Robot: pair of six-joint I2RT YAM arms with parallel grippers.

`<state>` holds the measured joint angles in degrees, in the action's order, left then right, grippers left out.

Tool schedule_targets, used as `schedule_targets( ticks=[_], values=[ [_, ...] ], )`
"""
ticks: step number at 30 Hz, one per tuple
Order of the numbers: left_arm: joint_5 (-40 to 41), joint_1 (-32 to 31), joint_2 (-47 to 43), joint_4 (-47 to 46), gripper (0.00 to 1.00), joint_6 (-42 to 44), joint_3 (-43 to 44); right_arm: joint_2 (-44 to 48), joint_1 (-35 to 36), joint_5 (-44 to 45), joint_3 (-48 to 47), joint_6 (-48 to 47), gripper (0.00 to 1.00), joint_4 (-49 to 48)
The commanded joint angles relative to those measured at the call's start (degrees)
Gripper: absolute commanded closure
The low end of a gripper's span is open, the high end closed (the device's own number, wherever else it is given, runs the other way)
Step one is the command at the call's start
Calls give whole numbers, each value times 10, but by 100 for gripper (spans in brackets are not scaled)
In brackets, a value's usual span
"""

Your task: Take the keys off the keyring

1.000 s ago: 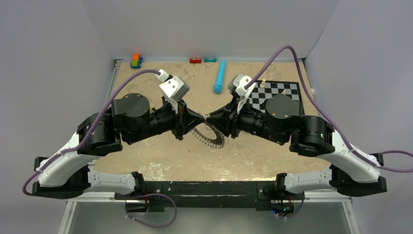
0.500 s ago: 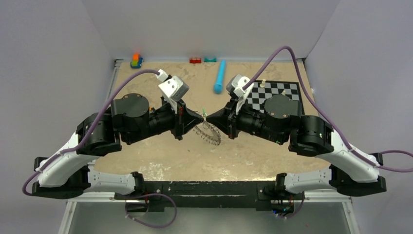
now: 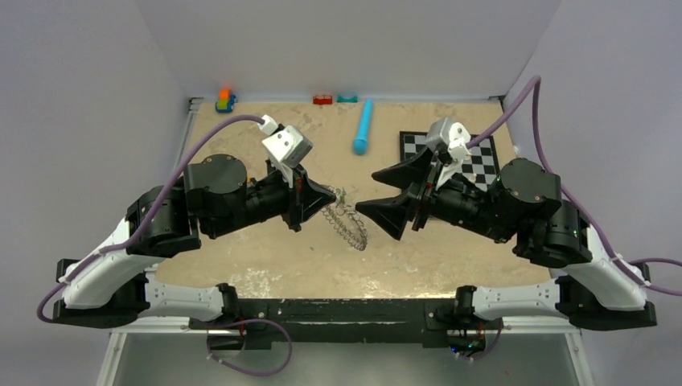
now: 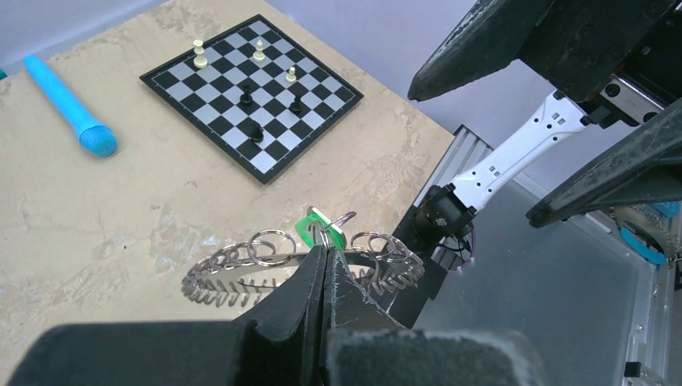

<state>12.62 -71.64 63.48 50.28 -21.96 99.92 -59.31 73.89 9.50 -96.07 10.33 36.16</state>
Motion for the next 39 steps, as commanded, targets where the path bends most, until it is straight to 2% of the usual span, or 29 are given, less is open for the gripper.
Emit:
schedule_targets(
  ticks=[1, 14, 27, 32, 39],
  values=[
    [-2, 1, -6, -35, 100, -2, 25, -17, 3, 21, -10, -10, 32, -9],
    [-5, 1, -4, -36, 100, -4, 28, -60, 3, 34, -29, -15, 42, -3],
    [-11, 1, -4, -41, 100, -5, 31, -48, 3, 35, -11, -14, 51, -9],
    [-12, 1, -4, -40, 100, -7, 33, -47, 3, 23, -9, -15, 58, -14],
    [-16, 1, -4, -41, 100, -8, 34, -56, 2, 25, -16, -15, 59, -8]
  ],
)
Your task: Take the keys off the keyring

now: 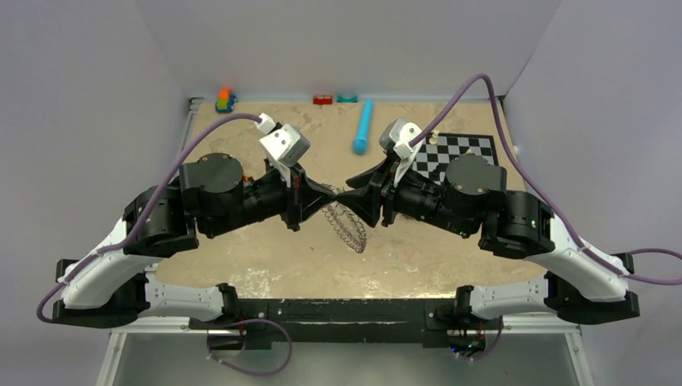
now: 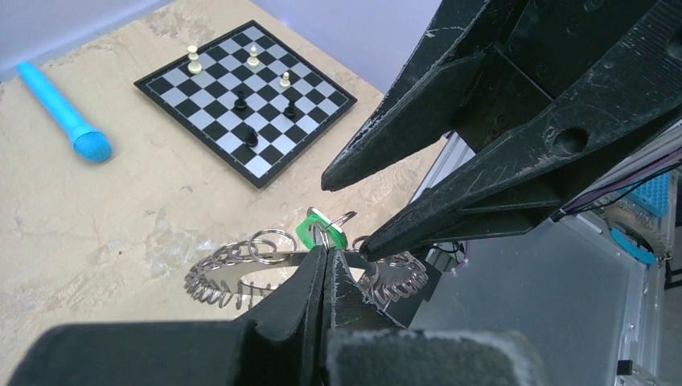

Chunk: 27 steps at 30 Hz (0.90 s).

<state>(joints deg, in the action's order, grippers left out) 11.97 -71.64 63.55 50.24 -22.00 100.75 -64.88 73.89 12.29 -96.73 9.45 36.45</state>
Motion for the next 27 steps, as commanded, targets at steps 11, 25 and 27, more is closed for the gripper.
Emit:
schedule_targets(
  ticks=[11, 25, 27],
  values=[
    [-12, 1, -7, -41, 100, -7, 26, -11, 2, -6, -12, -6, 63, -14],
    [-13, 1, -11, -44, 100, -7, 23, -11, 3, -5, -10, -4, 96, -13],
    [-13, 1, -13, -45, 100, -7, 22, -9, 2, -4, -7, -3, 100, -15]
  ],
)
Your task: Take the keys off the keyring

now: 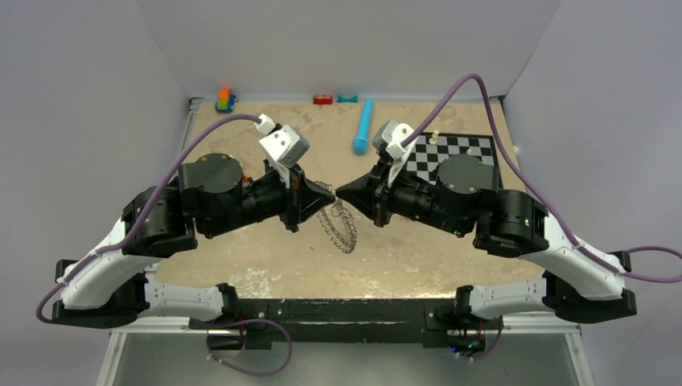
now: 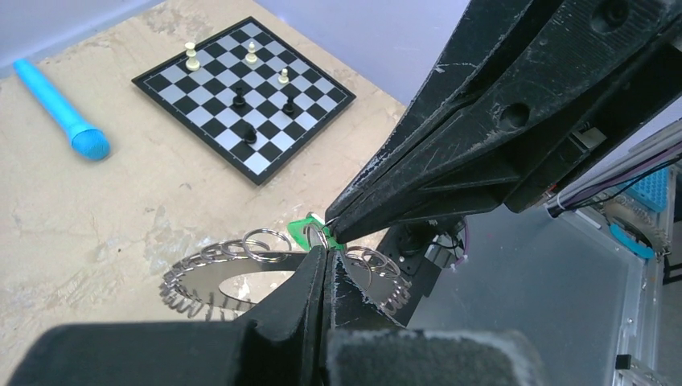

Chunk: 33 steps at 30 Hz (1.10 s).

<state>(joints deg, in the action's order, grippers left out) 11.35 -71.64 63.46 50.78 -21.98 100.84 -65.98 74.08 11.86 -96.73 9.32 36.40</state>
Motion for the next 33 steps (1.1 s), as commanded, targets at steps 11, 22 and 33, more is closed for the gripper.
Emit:
schedule_targets(
  ticks=[11, 22, 33],
  values=[
    [-11, 1, -15, -58, 100, -11, 16, 12, 1, 8, -1, 5, 100, -15],
    [7, 1, 51, 31, 100, -38, 119, 15, 1, -45, 7, 9, 100, -31],
    [18, 6, 56, 58, 100, -31, 145, 13, 1, -150, 7, 9, 100, -43]
  ],
)
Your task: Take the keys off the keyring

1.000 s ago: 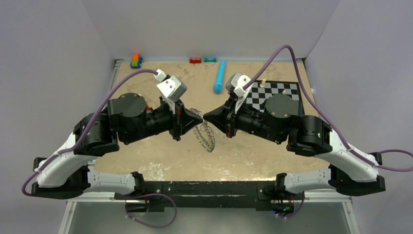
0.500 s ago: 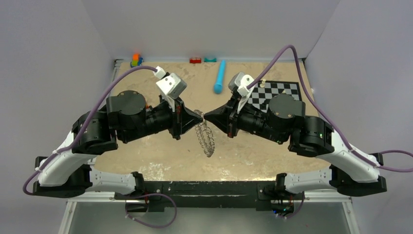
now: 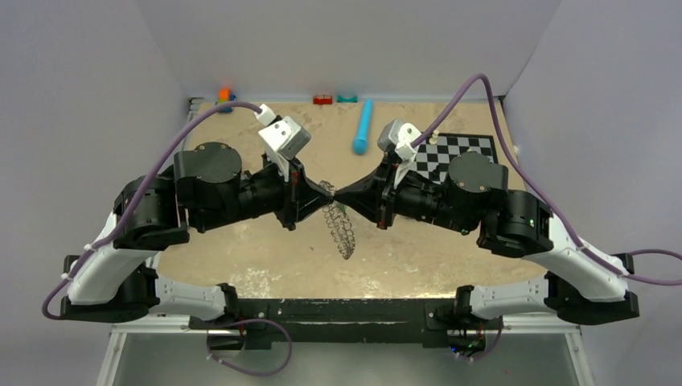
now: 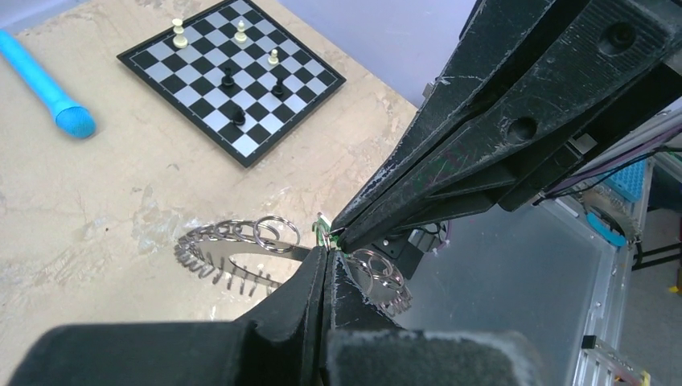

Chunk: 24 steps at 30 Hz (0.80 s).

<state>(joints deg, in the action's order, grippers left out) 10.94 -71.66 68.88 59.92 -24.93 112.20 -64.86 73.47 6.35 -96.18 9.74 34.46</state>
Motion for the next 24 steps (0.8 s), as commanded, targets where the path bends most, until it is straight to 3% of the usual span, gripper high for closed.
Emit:
schedule_targets(
  ticks=[1, 20, 22, 24],
  values=[
    [21, 6, 3, -30, 100, -1, 33, 2, 7, -106, 2, 5, 100, -26],
    [-40, 21, 37, 41, 100, 8, 94, -14, 7, -254, -9, 16, 100, -19],
    [-51, 22, 40, 40, 94, 7, 97, -14, 8, -253, -7, 17, 100, -16],
    [-61, 22, 39, 34, 79, 8, 96, -7, 7, -232, 0, 19, 100, -17]
  ],
)
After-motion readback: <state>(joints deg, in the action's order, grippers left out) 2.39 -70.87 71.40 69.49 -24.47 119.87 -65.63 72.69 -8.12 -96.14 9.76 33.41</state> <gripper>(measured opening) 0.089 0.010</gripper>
